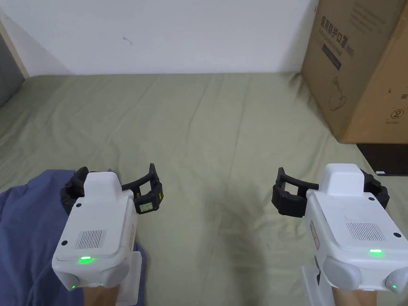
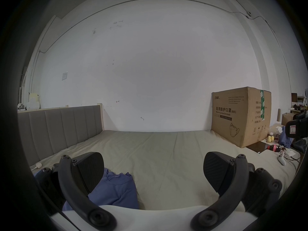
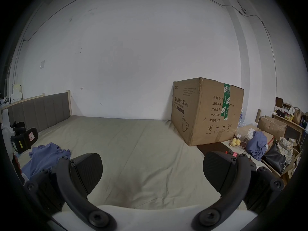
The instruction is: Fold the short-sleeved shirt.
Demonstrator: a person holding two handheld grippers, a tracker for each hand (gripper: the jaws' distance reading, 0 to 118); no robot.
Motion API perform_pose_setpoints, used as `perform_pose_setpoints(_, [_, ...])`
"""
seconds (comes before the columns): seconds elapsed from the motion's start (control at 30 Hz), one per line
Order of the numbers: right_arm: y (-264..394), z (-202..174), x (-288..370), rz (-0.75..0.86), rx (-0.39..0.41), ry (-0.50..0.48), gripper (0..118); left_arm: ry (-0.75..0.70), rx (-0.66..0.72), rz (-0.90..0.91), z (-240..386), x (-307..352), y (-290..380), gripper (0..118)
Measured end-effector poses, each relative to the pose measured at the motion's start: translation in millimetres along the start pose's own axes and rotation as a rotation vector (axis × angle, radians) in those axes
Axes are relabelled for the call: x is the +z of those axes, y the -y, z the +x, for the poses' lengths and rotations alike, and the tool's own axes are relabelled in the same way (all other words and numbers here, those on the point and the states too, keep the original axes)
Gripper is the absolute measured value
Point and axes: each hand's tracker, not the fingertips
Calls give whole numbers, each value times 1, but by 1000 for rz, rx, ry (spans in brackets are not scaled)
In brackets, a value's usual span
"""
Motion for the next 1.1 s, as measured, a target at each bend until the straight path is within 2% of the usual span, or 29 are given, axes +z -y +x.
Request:
perform_pose_setpoints(0.2, [-1, 0, 1, -4, -5, -5, 115, 2, 3, 1, -1, 1, -1, 118])
perform_pose_setpoints(0.27, [-2, 0, 1, -7, -4, -7, 115, 17, 1, -1, -1, 1, -2, 113])
perform_pose_setpoints(0.3, [-2, 0, 2, -8, -6, -8, 112, 21, -3, 0, 0, 2, -2, 106])
perform_pose_setpoints(0.33, [-2, 0, 2, -8, -8, -10, 103, 27, -8, 2, 0, 3, -3, 91])
perform_pose_setpoints(0.37, [-3, 0, 3, -6, -12, -15, 89, 30, -10, 2, 1, 3, -4, 77])
perform_pose_setpoints(0.4, [-3, 0, 3, -6, -11, -15, 68, 32, -13, 1, 3, 3, -4, 60])
perform_pose_setpoints(0.43, [-3, 0, 3, -5, -9, -13, 33, 39, -13, -2, 3, 3, -5, 29])
perform_pose_setpoints(0.47, [-3, 0, 3, -6, -4, -12, 10, 44, -11, -6, 4, 3, -7, 8])
perform_pose_setpoints(0.5, [-3, 0, 3, -4, -3, -9, 3, 53, -9, -10, 5, 3, -8, 2])
perform_pose_setpoints(0.83, [-5, -3, 2, 16, -3, -37, 0, 58, 13, -21, 1, 3, -13, 0])
perform_pose_setpoints(0.97, [-8, -20, -4, 20, 8, -96, 0, 7, 15, -18, -18, 8, -12, 0])
perform_pose_setpoints(1.1, [-14, -53, -10, 37, 16, -190, 0, -78, -12, -14, -50, 21, -14, 0])
